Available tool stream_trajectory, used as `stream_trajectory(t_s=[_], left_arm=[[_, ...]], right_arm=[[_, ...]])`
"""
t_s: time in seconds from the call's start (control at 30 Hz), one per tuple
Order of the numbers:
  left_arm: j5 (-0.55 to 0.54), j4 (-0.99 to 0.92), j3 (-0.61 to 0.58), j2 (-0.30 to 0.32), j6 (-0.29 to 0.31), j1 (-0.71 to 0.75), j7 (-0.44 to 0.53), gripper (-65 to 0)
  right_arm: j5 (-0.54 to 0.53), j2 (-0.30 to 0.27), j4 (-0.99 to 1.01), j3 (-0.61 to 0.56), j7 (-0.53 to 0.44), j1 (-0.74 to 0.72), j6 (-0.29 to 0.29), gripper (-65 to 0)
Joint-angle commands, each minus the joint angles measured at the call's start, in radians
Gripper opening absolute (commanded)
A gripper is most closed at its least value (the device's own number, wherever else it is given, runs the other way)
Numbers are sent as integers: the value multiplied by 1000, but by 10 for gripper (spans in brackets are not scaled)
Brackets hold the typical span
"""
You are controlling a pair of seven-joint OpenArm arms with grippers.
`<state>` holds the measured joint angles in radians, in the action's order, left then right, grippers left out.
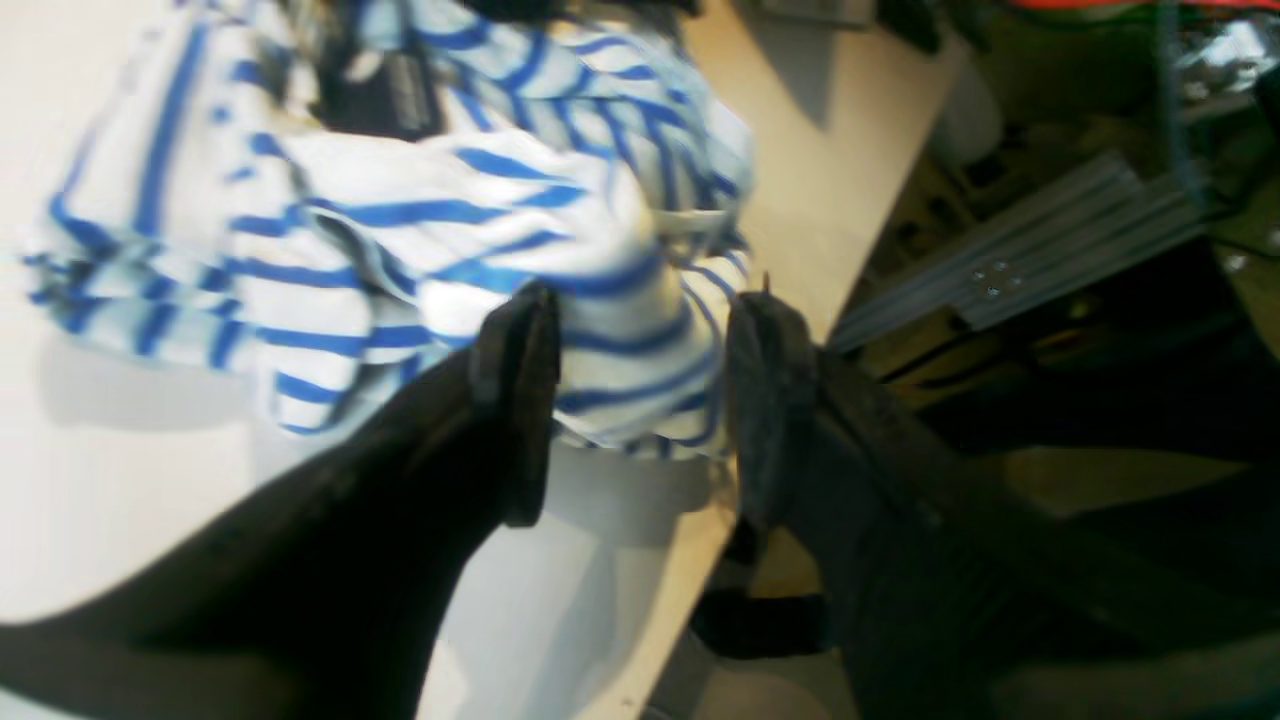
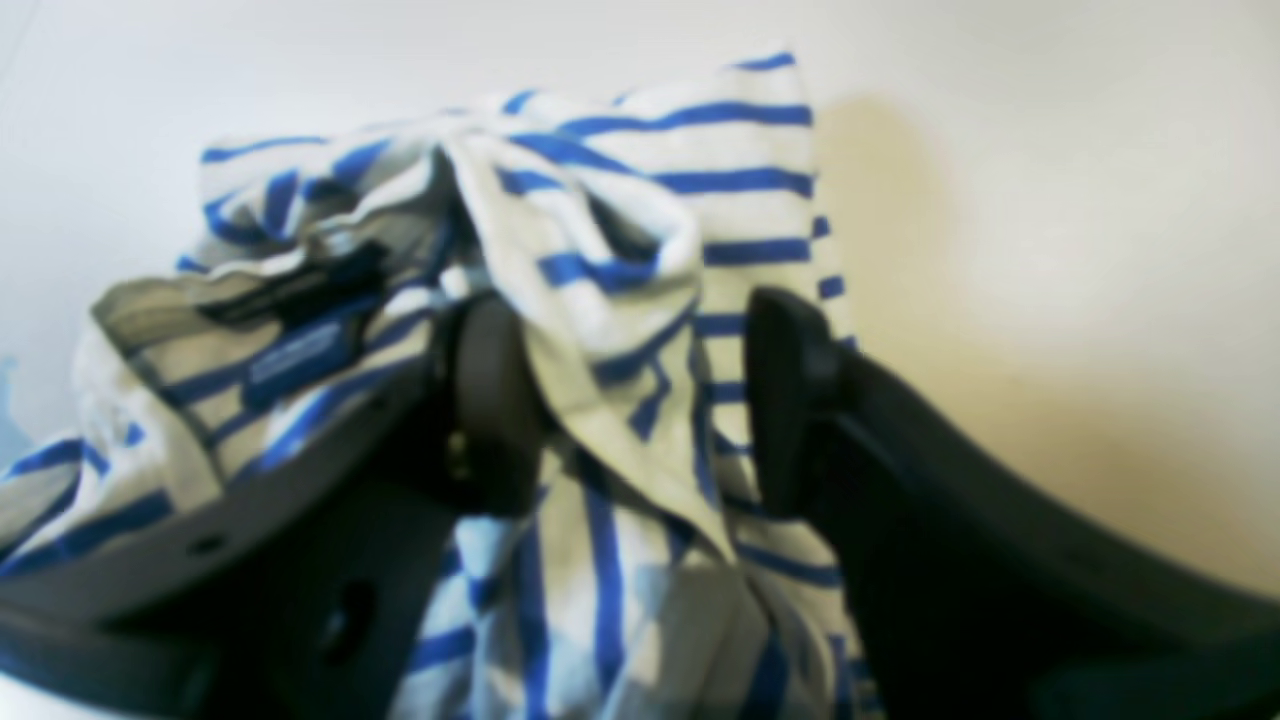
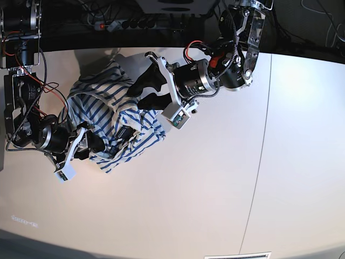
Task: Fold the T-shirt properly
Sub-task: 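Move the left gripper over the bundle and grasp its opposite edge, then hold the bundle with both grippers and pull its edges apart to flatten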
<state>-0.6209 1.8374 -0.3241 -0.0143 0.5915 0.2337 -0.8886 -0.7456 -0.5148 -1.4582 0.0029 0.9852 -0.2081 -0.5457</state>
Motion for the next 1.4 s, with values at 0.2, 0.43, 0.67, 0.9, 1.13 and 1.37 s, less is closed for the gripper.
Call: stream_trajectory(t_s=[0.2, 0.43, 0.67, 0.9, 1.13, 1.37], left_arm=[[-13, -89, -3, -59, -11, -51, 25, -344], [35, -96, -3, -80, -11, -54, 47, -421], [61, -96, -3, -80, -11, -99, 54, -585], [61, -96, -2, -79, -11, -163, 26, -595], [72, -96, 18, -71, -11, -184, 17, -595], [59, -96, 139, -71, -11, -189, 17, -595]], right_arm=[[-14, -14, -13, 7, -16, -18, -45, -338], [-13, -14, -13, 7, -25, -19, -45, -650], [31, -17, -13, 8, -90, -25, -45, -650], [35, -22, -13, 8, -91, -90, -45, -650], [89, -40, -12, 8, -92, -161, -45, -650], [94, -84, -12, 8, -100, -168, -43, -650]])
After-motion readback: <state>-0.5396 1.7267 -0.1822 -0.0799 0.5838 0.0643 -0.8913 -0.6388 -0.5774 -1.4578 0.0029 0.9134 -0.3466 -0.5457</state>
